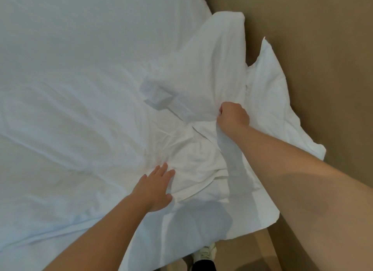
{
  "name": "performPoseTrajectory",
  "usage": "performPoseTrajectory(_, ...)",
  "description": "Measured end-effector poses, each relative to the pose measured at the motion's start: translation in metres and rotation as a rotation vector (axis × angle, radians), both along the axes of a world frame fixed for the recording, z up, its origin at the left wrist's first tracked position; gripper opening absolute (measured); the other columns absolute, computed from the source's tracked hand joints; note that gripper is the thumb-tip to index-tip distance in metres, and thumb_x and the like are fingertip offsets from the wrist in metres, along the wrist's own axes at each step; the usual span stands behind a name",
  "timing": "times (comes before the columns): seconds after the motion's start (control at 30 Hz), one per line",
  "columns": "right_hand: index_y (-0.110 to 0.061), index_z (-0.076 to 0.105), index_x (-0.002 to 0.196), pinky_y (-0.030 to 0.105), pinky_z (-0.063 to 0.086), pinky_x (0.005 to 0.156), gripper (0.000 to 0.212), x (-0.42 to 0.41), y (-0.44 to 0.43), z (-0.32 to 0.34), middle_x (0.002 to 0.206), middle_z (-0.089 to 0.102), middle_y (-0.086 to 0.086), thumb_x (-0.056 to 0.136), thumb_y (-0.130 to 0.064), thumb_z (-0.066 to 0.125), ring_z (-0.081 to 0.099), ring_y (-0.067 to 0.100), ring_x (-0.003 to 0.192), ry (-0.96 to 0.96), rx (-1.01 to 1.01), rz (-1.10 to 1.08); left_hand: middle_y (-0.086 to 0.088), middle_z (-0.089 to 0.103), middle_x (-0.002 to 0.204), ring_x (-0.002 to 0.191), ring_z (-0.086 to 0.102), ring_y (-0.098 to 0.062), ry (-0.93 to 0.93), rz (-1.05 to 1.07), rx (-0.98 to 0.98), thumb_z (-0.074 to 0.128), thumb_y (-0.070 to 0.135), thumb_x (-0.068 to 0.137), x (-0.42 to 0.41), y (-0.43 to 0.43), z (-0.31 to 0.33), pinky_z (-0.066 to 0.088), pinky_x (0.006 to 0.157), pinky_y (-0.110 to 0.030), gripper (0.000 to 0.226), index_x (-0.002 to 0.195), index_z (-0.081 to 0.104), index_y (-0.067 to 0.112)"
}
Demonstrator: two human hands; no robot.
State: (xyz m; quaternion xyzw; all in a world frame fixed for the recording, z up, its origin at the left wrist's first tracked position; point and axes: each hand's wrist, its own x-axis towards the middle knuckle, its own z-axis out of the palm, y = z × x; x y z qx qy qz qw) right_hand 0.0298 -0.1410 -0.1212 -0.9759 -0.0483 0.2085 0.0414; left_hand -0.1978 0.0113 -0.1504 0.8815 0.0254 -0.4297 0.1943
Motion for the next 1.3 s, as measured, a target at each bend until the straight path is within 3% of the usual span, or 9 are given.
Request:
performPoseTrajectory(0.2, -0.017, 0.053, 0.088, 0.031, 0.035, 0.066, 0.012, 0.003, -0.018, -0.002, 0.094, 0.057, 0.005, 0.093, -0.010, 0.044, 0.049, 0.025, 0.081, -0.050, 0.152, -0.043, 0.000, -0.012, 0.162, 0.150, -0.001, -0.022, -0.028, 0.097, -0.030, 0.053, 0.037, 0.094, 0.021, -0.016, -0.001, 0.021, 0.119, -0.045, 0.081, 0.154, -0.001, 0.030)
performPoseTrajectory(0.37, -0.016, 0.037, 0.066, 0.023, 0.029, 0.050, 0.025, -0.011, -0.072, 0.023, 0.066, 0.042, -0.002, 0.085, -0.001, 0.043, 0.040, 0.015, 0.063, -0.017, 0.406, -0.301, 0.000, -0.014, 0.162, 0.150, 0.000, -0.022, 0.035, 0.148, -0.017, 0.052, 0.036, 0.094, 0.016, -0.033, 0.006, 0.023, 0.118, -0.045, 0.082, 0.155, -0.003, 0.028)
performPoseTrajectory(0.57, 0.005, 0.052, 0.084, 0.034, 0.037, 0.061, 0.009, -0.081, -0.151, 0.126, 0.074, 0.048, 0.009, 0.083, 0.002, 0.043, 0.043, 0.020, 0.066, -0.015, 0.823, -0.828, 0.001, 0.003, 0.163, 0.146, 0.022, -0.021, -0.127, 0.304, -0.210, 0.055, 0.030, 0.090, 0.040, -0.049, 0.077, 0.031, 0.114, -0.039, 0.084, 0.155, 0.001, 0.032)
performPoseTrajectory(0.63, 0.008, 0.057, 0.097, 0.037, 0.045, 0.063, 0.015, -0.109, -0.171, 0.123, 0.078, 0.057, 0.012, 0.090, -0.001, 0.047, 0.051, 0.023, 0.067, 0.020, 0.808, -0.994, -0.002, 0.011, 0.162, 0.145, 0.025, -0.023, -0.177, 0.321, -0.231, 0.056, 0.031, 0.090, 0.056, -0.056, 0.094, 0.031, 0.114, -0.039, 0.082, 0.155, 0.005, 0.033)
performPoseTrajectory(0.8, -0.007, 0.056, 0.126, 0.030, 0.045, 0.052, 0.031, -0.098, -0.202, 0.041, 0.090, 0.061, 0.011, 0.097, -0.009, 0.047, 0.051, 0.020, 0.062, 0.168, 0.762, -1.443, -0.001, -0.001, 0.163, 0.147, 0.018, -0.024, -0.154, 0.202, -0.169, 0.056, 0.032, 0.091, 0.074, -0.082, 0.085, 0.030, 0.113, -0.040, 0.078, 0.154, 0.010, 0.033)
performPoseTrajectory(0.93, -0.011, 0.046, 0.124, 0.041, 0.052, 0.087, 0.037, -0.107, -0.191, 0.017, 0.113, 0.057, 0.007, 0.089, -0.011, 0.058, 0.056, 0.023, 0.094, 0.148, 0.772, -1.246, -0.001, -0.004, 0.163, 0.147, 0.018, -0.024, -0.076, 0.146, -0.234, 0.058, 0.034, 0.090, 0.078, -0.117, 0.061, 0.027, 0.116, -0.040, 0.082, 0.154, 0.006, 0.035)
performPoseTrajectory(1.0, -0.016, 0.040, 0.130, 0.040, 0.049, 0.098, 0.061, -0.126, -0.183, 0.029, 0.122, 0.055, 0.003, 0.076, -0.012, 0.069, 0.055, 0.022, 0.109, 0.055, 0.850, -1.064, -0.001, -0.004, 0.163, 0.148, 0.017, -0.024, -0.030, 0.124, -0.240, 0.058, 0.035, 0.090, 0.077, -0.133, 0.052, 0.026, 0.116, -0.039, 0.083, 0.154, 0.005, 0.036)
performPoseTrajectory(1.13, -0.018, 0.030, 0.144, 0.026, 0.043, 0.099, 0.073, -0.136, -0.179, 0.063, 0.139, 0.042, 0.003, 0.083, 0.002, 0.064, 0.043, 0.014, 0.128, -0.171, 0.952, -0.851, -0.002, -0.002, 0.163, 0.148, 0.014, -0.023, 0.021, 0.017, -0.178, 0.056, 0.035, 0.093, 0.074, -0.150, 0.045, 0.025, 0.117, -0.039, 0.081, 0.155, 0.004, 0.032)
performPoseTrajectory(1.3, -0.011, 0.036, 0.139, 0.034, 0.037, 0.111, 0.067, -0.100, -0.156, 0.125, 0.138, 0.037, 0.005, 0.077, 0.006, 0.054, 0.040, 0.009, 0.127, -0.435, 0.974, -0.645, -0.002, 0.003, 0.163, 0.148, 0.014, -0.023, -0.017, 0.071, -0.047, 0.048, 0.030, 0.097, 0.084, -0.130, 0.067, 0.026, 0.116, -0.043, 0.071, 0.155, 0.009, 0.024)
